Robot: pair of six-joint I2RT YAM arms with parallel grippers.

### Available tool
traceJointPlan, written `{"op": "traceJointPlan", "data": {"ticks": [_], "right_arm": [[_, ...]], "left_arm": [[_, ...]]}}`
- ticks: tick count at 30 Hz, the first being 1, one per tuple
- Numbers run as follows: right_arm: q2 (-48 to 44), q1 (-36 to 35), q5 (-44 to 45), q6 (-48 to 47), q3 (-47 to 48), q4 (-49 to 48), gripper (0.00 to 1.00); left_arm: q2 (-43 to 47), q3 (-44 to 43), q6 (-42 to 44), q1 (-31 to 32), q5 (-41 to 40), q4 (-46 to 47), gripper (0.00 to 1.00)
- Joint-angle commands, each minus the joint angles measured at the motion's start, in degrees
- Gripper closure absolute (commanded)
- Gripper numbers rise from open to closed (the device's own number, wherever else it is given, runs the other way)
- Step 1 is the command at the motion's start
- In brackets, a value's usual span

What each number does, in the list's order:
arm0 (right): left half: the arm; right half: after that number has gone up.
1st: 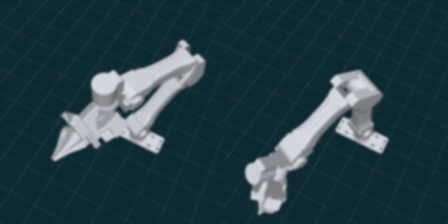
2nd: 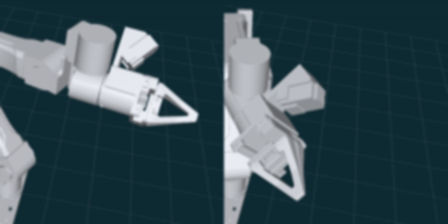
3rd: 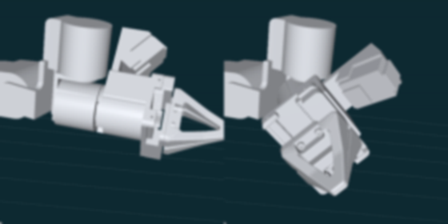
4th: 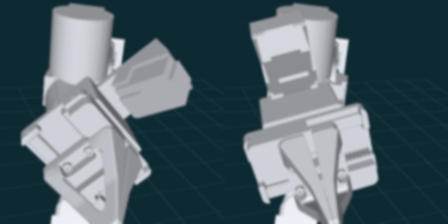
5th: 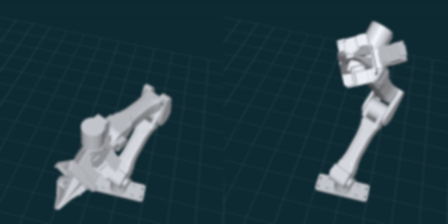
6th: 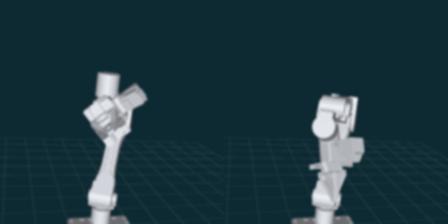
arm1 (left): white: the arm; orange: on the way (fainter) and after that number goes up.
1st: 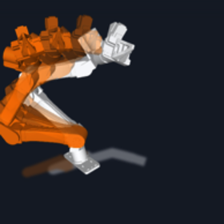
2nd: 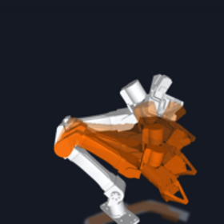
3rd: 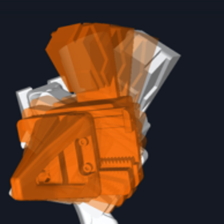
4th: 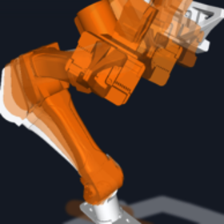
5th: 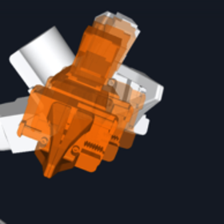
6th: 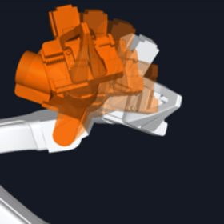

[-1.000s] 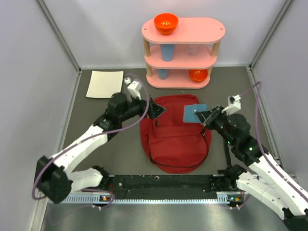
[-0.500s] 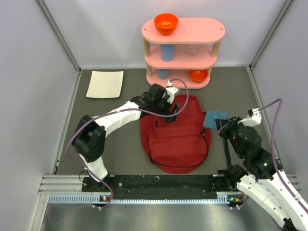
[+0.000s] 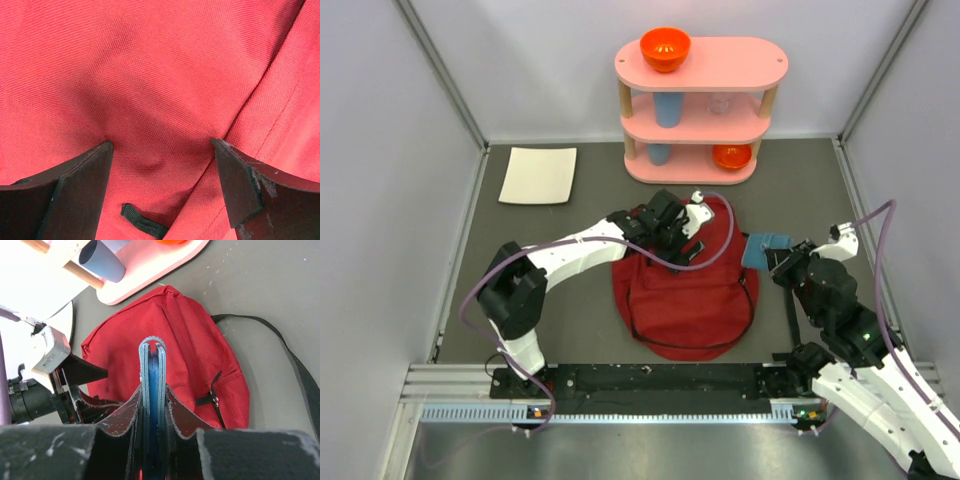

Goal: Pack the student bag
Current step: Place the personal item in the student bag.

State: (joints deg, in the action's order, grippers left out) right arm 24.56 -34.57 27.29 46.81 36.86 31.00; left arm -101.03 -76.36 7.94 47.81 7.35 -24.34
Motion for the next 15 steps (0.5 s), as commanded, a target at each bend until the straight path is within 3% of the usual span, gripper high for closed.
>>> {"op": "traceJointPlan", "data": {"ticks": [1, 15], "right_arm": [[0.3, 0.3, 0.7, 1.3, 1.1, -1.2, 0.95], [1.2, 0.3, -0.4, 2.3, 0.1, -1.4, 0.93]], "left_arm": [[2.1, 2.2, 1.5, 3.6, 5.2, -3.5, 0.14], [5.6, 8.8, -1.2, 7.8, 0.5, 0.4, 0.13]]}}
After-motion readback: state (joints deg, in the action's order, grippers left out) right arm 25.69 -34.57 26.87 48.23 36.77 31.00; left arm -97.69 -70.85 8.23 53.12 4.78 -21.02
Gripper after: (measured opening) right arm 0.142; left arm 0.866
